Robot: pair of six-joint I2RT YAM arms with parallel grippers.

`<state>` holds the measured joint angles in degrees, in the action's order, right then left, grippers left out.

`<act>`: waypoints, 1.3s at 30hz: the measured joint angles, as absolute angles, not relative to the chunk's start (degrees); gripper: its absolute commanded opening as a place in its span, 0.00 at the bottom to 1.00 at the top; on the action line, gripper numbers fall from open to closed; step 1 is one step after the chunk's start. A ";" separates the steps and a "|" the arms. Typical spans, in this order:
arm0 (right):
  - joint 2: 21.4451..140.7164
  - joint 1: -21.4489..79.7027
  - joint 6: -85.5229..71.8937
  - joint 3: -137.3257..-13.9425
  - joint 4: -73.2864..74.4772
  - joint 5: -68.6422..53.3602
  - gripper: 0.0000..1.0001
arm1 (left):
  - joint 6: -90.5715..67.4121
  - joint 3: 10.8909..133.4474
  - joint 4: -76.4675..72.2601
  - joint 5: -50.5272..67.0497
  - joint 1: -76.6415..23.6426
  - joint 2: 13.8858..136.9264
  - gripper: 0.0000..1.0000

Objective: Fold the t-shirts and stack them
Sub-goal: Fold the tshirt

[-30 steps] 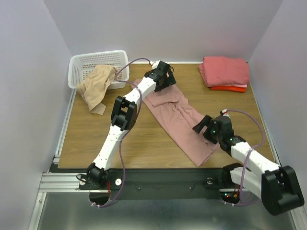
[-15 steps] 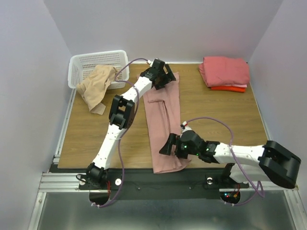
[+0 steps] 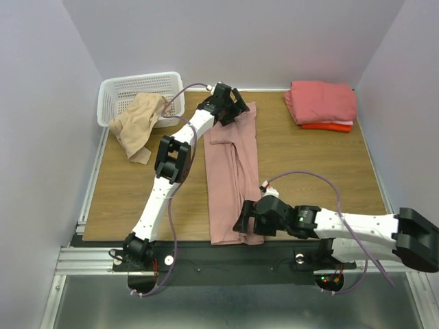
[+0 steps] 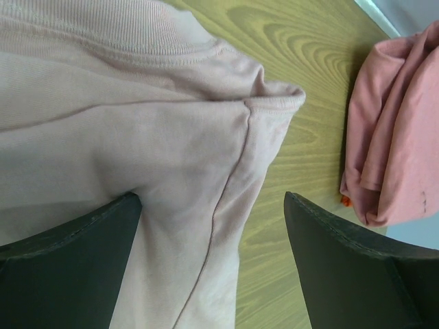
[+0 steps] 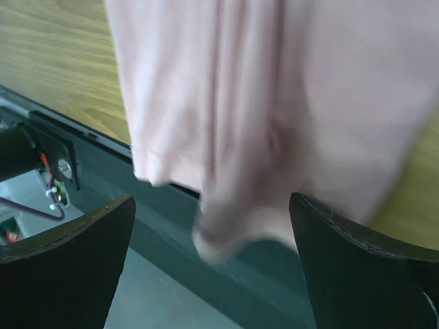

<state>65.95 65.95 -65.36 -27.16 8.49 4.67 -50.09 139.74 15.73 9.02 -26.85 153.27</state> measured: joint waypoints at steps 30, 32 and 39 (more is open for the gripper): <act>49.65 66.08 -62.13 -35.70 39.16 18.76 1.00 | -40.82 75.66 13.32 -4.10 -47.92 74.32 0.99; 50.35 66.06 -61.80 -34.48 39.97 17.96 1.00 | -45.67 63.92 13.74 -6.07 -49.41 65.58 0.99; 54.06 66.06 -62.00 -33.67 40.93 16.23 1.00 | -61.60 30.04 20.05 -4.86 -54.78 56.60 0.98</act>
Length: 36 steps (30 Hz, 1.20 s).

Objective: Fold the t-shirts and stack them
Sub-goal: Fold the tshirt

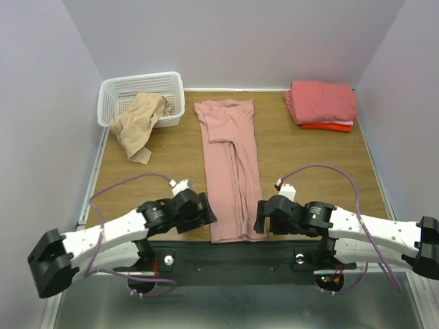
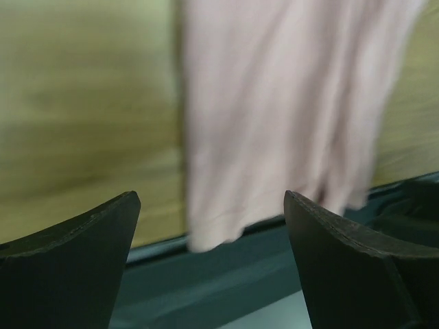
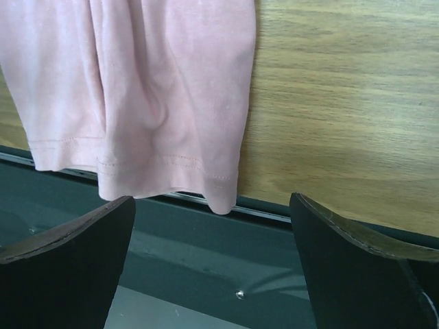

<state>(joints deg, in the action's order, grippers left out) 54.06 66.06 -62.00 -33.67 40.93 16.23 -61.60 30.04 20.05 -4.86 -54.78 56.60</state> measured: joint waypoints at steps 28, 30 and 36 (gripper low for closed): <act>54.39 66.02 -68.49 -29.06 37.06 13.52 0.82 | -72.53 21.19 11.81 4.78 -59.16 59.88 0.47; 54.39 66.02 -68.58 -29.08 36.88 13.54 0.81 | -72.58 21.19 11.84 4.78 -59.29 59.94 0.44; 54.39 65.67 -68.62 -29.08 36.80 13.74 0.70 | -72.23 21.93 12.03 5.56 -59.86 62.15 0.16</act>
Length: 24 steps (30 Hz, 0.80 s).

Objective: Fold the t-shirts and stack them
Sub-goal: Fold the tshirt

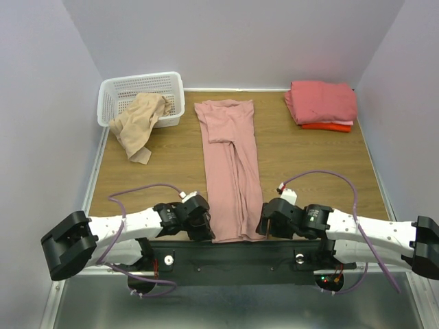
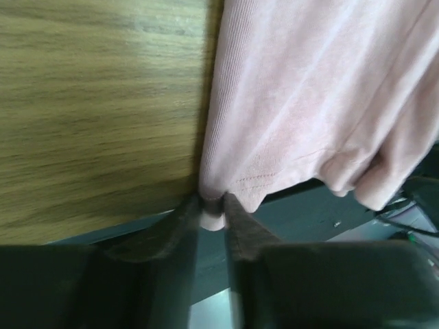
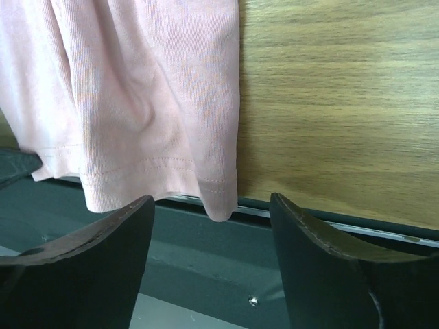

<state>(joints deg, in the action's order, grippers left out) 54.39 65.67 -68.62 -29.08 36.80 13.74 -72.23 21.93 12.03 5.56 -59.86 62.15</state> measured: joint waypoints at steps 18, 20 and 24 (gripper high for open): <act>59.00 65.17 -68.51 -25.39 29.65 11.09 0.07 | -70.52 24.36 14.46 6.00 -60.45 63.61 0.00; 59.16 65.10 -67.96 -25.34 29.43 10.26 0.01 | -70.52 24.32 14.83 6.07 -60.45 62.35 0.00; 56.49 64.86 -67.29 -25.28 29.67 7.18 0.00 | -70.50 23.86 17.02 6.44 -60.45 58.46 0.00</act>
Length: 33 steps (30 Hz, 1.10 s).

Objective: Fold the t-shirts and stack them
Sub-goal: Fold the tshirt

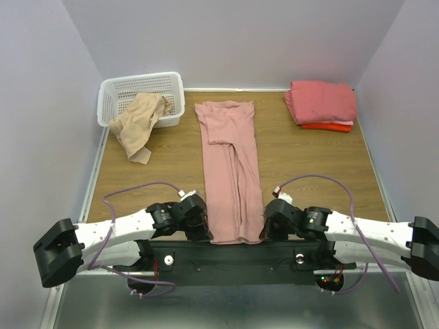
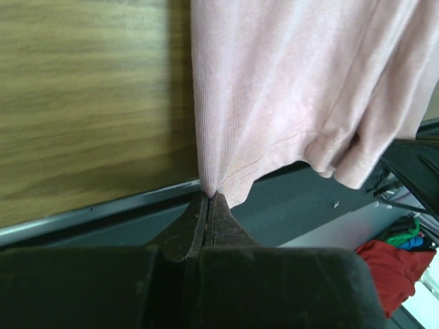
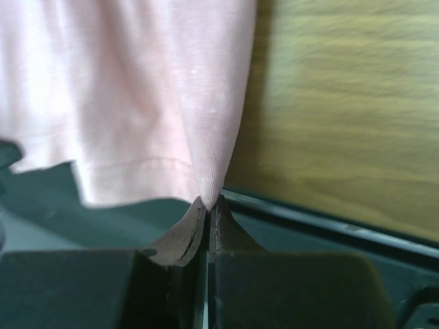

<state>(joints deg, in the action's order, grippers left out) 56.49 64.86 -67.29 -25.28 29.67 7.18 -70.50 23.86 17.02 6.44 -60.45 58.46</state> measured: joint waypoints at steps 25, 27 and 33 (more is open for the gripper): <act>54.08 64.86 -65.08 -35.29 46.09 13.82 0.00 | -70.17 24.34 19.46 8.19 -60.62 55.27 0.00; 56.29 64.77 -63.77 -38.61 45.32 15.99 0.00 | -69.54 26.17 19.00 7.77 -60.01 57.01 0.00; 63.61 61.21 -60.03 -43.94 43.24 22.24 0.00 | -66.26 34.33 15.59 3.88 -55.51 63.11 0.00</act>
